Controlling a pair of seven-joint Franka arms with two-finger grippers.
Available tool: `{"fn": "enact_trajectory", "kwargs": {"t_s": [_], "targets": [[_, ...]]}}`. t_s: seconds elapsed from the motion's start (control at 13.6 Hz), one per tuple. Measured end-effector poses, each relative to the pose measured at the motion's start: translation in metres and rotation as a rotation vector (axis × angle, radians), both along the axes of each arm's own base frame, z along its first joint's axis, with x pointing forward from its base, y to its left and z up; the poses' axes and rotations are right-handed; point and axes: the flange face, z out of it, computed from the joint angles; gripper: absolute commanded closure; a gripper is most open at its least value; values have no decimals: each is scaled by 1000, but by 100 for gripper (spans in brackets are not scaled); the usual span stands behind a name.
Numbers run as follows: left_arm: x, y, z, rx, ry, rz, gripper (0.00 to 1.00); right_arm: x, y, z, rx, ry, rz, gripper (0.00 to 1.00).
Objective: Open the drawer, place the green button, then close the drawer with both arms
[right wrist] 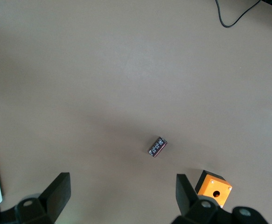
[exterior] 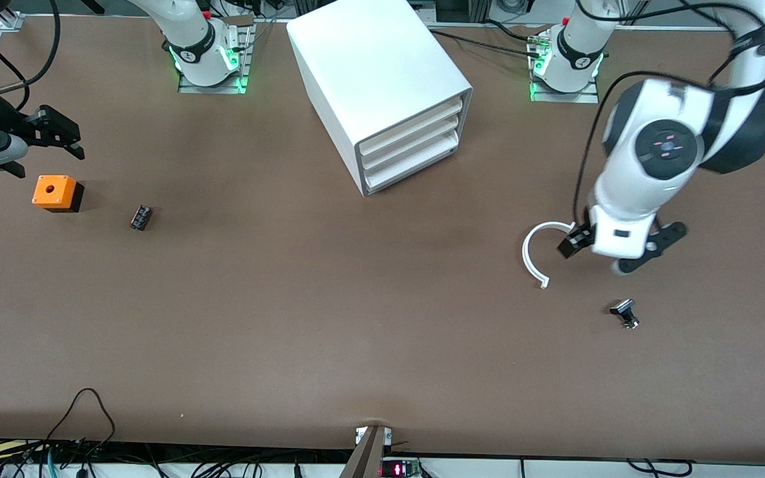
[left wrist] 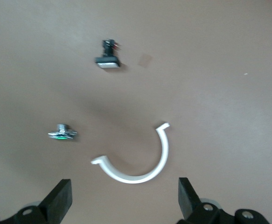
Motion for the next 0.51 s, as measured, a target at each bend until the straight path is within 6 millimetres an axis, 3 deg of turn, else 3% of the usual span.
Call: {"fn": "enact_trajectory", "kwargs": {"t_s": [0.29, 0.51], "targets": [[-15, 54, 49, -41, 51, -141, 0, 0, 0, 0, 0, -1, 0, 0], [-31, 78, 88, -80, 63, -260, 0, 0, 0, 0, 0, -1, 0, 0]]}}
